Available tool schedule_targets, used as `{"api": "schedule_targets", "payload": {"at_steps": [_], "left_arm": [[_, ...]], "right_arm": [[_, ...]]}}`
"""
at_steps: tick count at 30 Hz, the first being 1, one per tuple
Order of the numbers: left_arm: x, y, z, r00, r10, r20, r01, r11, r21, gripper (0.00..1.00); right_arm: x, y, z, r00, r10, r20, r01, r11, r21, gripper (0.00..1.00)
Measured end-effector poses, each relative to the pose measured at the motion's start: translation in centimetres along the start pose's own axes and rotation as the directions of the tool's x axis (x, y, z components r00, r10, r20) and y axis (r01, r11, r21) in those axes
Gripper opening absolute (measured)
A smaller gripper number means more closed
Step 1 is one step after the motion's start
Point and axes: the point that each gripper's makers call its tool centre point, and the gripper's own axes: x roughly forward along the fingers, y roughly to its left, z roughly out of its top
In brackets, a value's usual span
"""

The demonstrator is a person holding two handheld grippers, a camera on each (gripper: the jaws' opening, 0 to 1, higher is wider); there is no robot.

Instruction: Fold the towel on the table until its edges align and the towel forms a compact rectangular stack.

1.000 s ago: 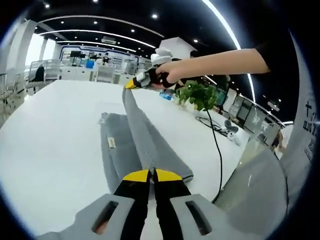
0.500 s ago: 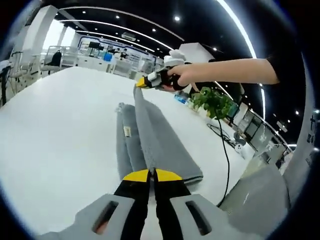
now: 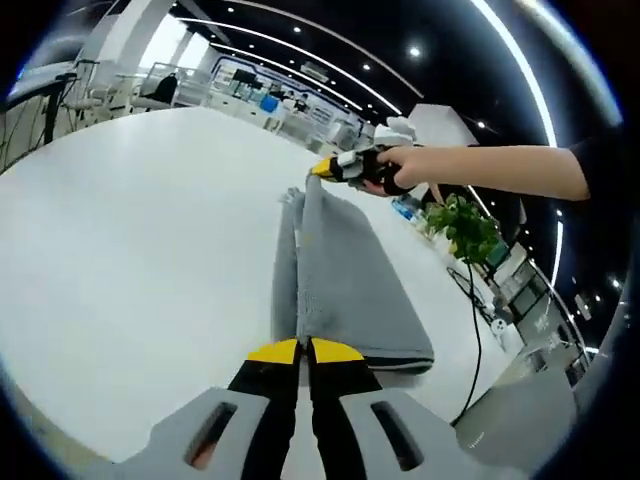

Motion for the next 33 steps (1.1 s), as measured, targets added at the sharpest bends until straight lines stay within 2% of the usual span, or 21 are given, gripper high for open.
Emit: {"api": "schedule_targets", "payload": {"at_steps": [2, 4, 6, 10, 18, 23, 27, 30, 33], "left_arm": [[0.3, 0.6, -0.6, 1.0, 0.014, -0.013, -0.014, 1.0, -0.014, 0.03], [0.6, 0.6, -0.7, 0.999, 0.024, -0.024, -0.024, 1.0, -0.016, 0.03], [0.8, 0.8, -1.0, 0.999, 0.03, -0.04, -0.03, 0.999, -0.01, 0.03], [1.1, 0.9, -1.2, 0.998, 0.033, -0.051, -0.033, 0.999, 0.002, 0.03], [1.1, 1.1, -1.6, 0.997, 0.025, -0.074, -0.023, 0.999, 0.032, 0.03], [1.2, 1.2, -1.4, 0.996, 0.026, -0.083, -0.02, 0.997, 0.069, 0.07], [0.8, 1.2, -0.8, 0.998, 0.019, -0.065, -0.017, 0.999, 0.034, 0.17], [0.4, 1.4, -0.1, 0.998, 0.021, -0.053, -0.016, 0.997, 0.078, 0.23], [0.2, 1.1, 0.5, 0.999, 0.002, -0.048, 0.004, 0.992, 0.124, 0.25]], "right_arm": [[0.3, 0.0, -0.4, 1.0, -0.01, 0.003, 0.01, 1.0, -0.022, 0.01], [0.7, -0.3, -0.7, 1.0, -0.028, -0.004, 0.027, 0.994, -0.109, 0.01], [1.1, -0.1, -1.2, 1.0, -0.026, -0.01, 0.024, 0.988, -0.153, 0.01], [1.9, -0.3, -1.8, 1.0, -0.023, -0.004, 0.023, 0.993, -0.116, 0.02], [2.2, 0.1, -1.7, 1.0, 0.007, -0.007, -0.008, 0.985, -0.174, 0.04], [1.4, 0.1, -1.4, 0.999, 0.035, 0.001, -0.034, 0.976, -0.216, 0.07], [0.3, 0.0, -1.3, 0.998, 0.059, 0.012, -0.055, 0.975, -0.214, 0.15], [-0.8, -0.6, -1.6, 0.998, 0.057, 0.014, -0.052, 0.972, -0.229, 0.21], [-1.9, -1.5, -1.8, 0.999, 0.051, 0.014, -0.046, 0.968, -0.248, 0.23]]}}
